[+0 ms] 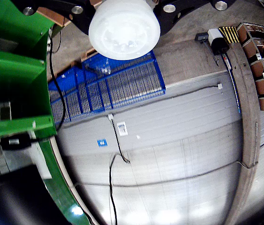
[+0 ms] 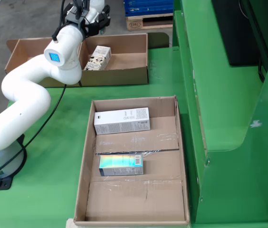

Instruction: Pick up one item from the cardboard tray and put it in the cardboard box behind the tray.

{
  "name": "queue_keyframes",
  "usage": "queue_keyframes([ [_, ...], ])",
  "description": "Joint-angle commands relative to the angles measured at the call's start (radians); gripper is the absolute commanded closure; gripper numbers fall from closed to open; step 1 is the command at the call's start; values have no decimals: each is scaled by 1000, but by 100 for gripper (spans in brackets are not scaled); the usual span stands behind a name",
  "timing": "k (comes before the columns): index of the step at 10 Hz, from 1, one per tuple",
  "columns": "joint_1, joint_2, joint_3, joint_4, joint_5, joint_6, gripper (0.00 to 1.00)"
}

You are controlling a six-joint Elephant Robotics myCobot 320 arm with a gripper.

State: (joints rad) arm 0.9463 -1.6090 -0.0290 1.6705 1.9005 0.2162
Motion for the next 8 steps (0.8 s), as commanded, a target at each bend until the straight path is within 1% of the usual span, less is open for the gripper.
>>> queue_keyframes([
  [1, -22, 2, 29, 285, 2, 33, 100],
  [2, -22, 2, 29, 285, 2, 33, 100],
  [3, -28, -25, 29, 353, -3, 56, 100],
  [5, -30, -37, 29, 369, -6, 62, 100],
  [6, -43, -68, 29, 392, -12, 90, 100],
  [7, -43, -68, 29, 392, -12, 90, 100],
  [8, -69, -124, 29, 330, -44, 181, 100],
])
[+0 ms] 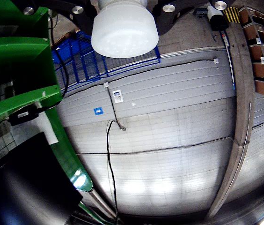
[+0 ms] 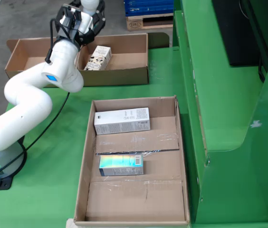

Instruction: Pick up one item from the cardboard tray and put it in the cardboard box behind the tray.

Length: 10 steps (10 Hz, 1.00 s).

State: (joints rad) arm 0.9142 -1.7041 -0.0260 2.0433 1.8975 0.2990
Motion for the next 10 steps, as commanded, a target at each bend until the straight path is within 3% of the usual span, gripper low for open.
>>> queue_keyframes([
  [1, -37, -29, 26, -43, -41, 99, 100],
  [2, -37, -28, 26, -43, -41, 99, 100],
  [3, -55, -48, 26, -123, -51, 199, 100],
  [4, -49, -41, 26, -90, -47, 156, 100],
  [5, -59, -62, 26, -162, -64, 257, 100],
  [10, -54, -63, 26, -177, -70, 273, 100],
])
